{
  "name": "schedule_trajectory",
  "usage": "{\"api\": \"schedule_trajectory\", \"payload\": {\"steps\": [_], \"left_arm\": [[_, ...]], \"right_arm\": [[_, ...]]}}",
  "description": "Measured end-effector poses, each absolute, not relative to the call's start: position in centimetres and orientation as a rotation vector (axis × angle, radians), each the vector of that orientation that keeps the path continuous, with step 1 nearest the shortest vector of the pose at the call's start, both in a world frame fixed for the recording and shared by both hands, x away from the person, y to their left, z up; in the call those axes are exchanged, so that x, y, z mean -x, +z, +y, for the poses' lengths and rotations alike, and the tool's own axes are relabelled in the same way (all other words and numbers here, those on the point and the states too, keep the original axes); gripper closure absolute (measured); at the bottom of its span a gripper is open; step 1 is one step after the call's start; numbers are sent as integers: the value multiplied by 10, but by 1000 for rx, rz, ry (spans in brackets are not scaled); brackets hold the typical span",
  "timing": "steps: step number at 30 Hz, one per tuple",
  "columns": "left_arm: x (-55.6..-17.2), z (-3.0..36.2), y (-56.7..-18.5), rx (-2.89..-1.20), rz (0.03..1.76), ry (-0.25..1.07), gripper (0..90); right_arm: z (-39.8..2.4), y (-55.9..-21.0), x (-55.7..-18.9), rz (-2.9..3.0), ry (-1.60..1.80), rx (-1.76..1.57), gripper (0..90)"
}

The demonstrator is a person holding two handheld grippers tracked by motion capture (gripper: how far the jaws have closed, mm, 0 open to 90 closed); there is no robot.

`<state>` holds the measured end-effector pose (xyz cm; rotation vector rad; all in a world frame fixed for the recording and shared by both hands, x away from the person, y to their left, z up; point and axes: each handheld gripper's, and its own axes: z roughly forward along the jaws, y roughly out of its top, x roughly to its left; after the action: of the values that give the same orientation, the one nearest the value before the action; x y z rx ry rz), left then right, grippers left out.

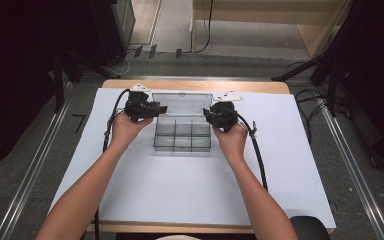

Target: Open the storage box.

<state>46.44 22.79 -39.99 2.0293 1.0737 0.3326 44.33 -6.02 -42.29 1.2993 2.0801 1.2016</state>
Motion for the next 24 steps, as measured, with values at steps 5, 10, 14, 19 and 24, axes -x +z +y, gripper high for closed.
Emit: {"api": "schedule_trajectory", "payload": {"steps": [5, 10, 14, 19, 24], "left_arm": [[-471, 223, -399, -2047, 1077, 345, 574], [-476, 223, -403, -2032, 1101, 344, 576], [-479, 222, -405, -2037, 1111, 342, 576], [-485, 222, -406, -2041, 1126, 327, 576], [-490, 223, -408, -2030, 1147, 303, 567]], "right_arm": [[-58, -426, -448, 2079, 1186, -1299, 684], [-55, -428, -453, 2068, 1183, -1316, 672], [-54, -429, -456, 2061, 1182, -1333, 668], [-53, -432, -459, 2049, 1187, -1343, 656], [-51, -434, -464, 2049, 1171, -1358, 649]]}}
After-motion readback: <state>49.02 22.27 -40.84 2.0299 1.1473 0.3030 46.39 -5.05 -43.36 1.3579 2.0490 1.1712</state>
